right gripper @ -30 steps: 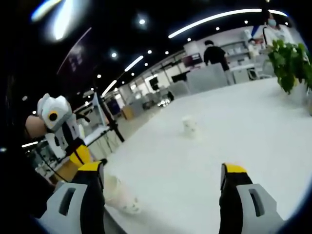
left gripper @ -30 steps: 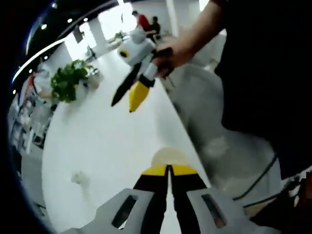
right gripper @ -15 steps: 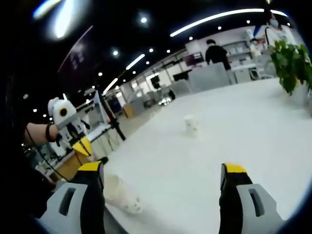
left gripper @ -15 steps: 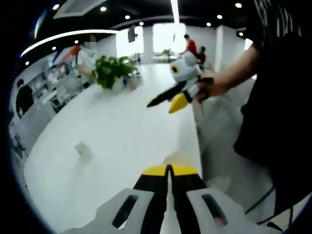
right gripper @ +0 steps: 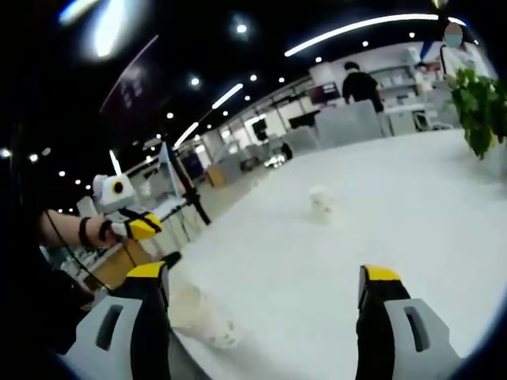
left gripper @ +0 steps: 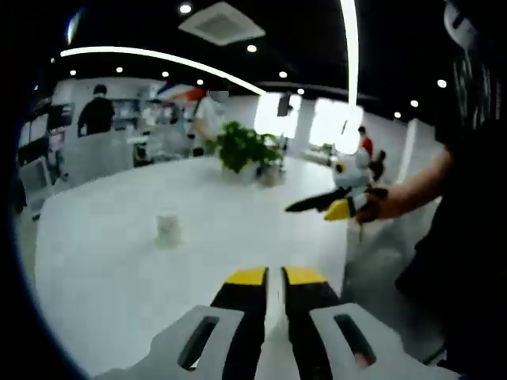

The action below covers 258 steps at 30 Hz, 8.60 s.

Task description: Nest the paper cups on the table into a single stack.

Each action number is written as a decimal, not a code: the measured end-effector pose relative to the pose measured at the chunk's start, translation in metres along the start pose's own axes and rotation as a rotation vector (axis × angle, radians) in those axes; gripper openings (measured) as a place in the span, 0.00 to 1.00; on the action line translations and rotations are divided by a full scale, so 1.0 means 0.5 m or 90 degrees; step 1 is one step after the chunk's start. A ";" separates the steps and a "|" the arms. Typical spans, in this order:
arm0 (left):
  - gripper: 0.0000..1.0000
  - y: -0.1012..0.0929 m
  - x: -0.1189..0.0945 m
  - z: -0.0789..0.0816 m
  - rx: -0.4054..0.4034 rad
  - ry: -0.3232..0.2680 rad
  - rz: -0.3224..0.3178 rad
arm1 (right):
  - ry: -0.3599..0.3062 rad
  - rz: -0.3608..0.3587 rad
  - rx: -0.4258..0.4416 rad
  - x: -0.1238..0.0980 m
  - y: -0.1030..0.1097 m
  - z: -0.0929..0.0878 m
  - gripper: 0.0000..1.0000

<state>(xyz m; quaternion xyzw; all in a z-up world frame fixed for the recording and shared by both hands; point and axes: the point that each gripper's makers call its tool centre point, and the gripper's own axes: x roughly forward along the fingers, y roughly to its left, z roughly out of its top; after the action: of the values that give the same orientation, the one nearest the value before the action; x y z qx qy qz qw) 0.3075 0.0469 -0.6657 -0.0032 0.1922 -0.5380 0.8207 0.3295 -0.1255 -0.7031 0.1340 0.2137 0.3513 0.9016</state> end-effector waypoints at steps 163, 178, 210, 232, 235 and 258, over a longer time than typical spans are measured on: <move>0.90 -0.013 0.020 0.007 -0.080 -0.066 0.069 | 0.114 0.083 -0.213 0.204 -0.072 0.204 0.35; 0.90 -0.067 0.045 0.012 -0.076 -0.061 0.015 | 0.073 0.097 -0.147 0.075 0.049 0.130 0.35; 0.77 -0.170 0.060 0.030 -0.154 -0.133 -0.060 | -0.057 0.179 0.199 0.049 0.216 0.045 0.35; 0.34 -0.182 0.016 0.064 -0.198 -0.210 -0.102 | -0.084 0.276 0.278 0.021 0.251 0.058 0.35; 0.27 -0.185 0.006 0.080 -0.193 -0.235 -0.112 | -0.095 0.303 0.296 0.015 0.260 0.069 0.35; 0.02 -0.201 -0.007 0.085 -0.216 -0.231 -0.169 | -0.083 0.382 0.285 -0.005 0.295 0.067 0.35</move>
<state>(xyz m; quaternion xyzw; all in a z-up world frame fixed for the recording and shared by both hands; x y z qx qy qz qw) 0.2314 -0.0007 -0.6037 -0.2622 0.1276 -0.5912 0.7520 0.2587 -0.0246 -0.6153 0.4064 0.1784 0.5351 0.7188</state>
